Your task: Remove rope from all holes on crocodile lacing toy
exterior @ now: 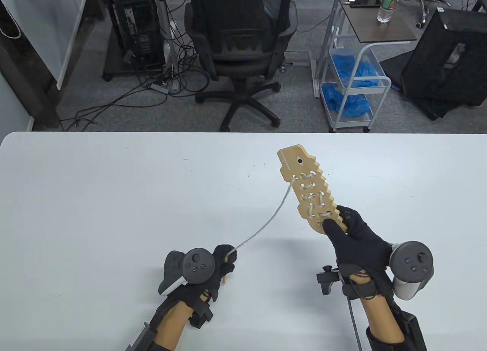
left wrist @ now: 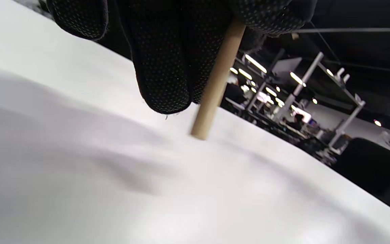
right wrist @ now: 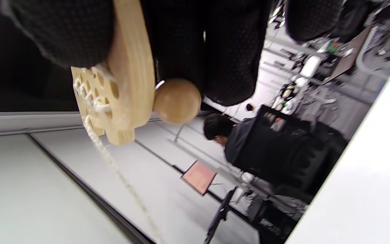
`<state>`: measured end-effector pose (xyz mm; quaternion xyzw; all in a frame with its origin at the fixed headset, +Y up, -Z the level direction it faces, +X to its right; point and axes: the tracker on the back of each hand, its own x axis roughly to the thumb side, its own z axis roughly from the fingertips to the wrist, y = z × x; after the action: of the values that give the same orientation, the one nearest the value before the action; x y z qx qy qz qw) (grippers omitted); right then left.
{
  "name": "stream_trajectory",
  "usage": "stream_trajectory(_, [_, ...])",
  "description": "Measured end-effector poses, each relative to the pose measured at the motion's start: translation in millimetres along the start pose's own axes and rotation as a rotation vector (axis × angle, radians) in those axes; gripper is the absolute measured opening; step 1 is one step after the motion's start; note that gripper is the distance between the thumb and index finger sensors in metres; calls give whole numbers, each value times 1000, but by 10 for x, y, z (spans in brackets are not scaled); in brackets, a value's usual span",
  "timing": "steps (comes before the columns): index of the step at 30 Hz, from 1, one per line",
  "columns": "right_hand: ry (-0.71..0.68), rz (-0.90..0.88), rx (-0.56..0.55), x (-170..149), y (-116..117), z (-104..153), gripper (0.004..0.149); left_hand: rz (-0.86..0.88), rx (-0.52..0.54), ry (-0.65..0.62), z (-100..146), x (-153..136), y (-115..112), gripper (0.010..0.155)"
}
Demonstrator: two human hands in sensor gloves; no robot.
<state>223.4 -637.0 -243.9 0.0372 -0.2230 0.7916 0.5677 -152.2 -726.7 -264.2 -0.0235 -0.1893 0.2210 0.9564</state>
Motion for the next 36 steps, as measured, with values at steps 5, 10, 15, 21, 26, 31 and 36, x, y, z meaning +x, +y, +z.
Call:
stream_trajectory(5, [78, 90, 18, -204, 175, 121, 43, -94, 123, 38, 77, -76, 137, 44])
stream_trajectory(10, [129, 182, 118, -529, 527, 266, 44, -178, 302, 62, 155, 12, 288, 41])
stream_trajectory(15, [183, 219, 211, -729, 799, 372, 43, -187, 436, 64, 263, 127, 390, 41])
stream_trajectory(21, [203, 137, 254, -746, 893, 465, 44, -119, 525, 30, 337, 164, 492, 43])
stream_trajectory(26, [203, 102, 265, -727, 896, 481, 45, -74, 544, -16, 342, 191, 490, 43])
stream_trajectory(31, [151, 176, 289, -711, 913, 470, 45, -106, 573, -22, 347, 234, 488, 43])
stream_trajectory(36, [145, 171, 309, -702, 948, 489, 45, -97, 598, -20, 383, 234, 524, 43])
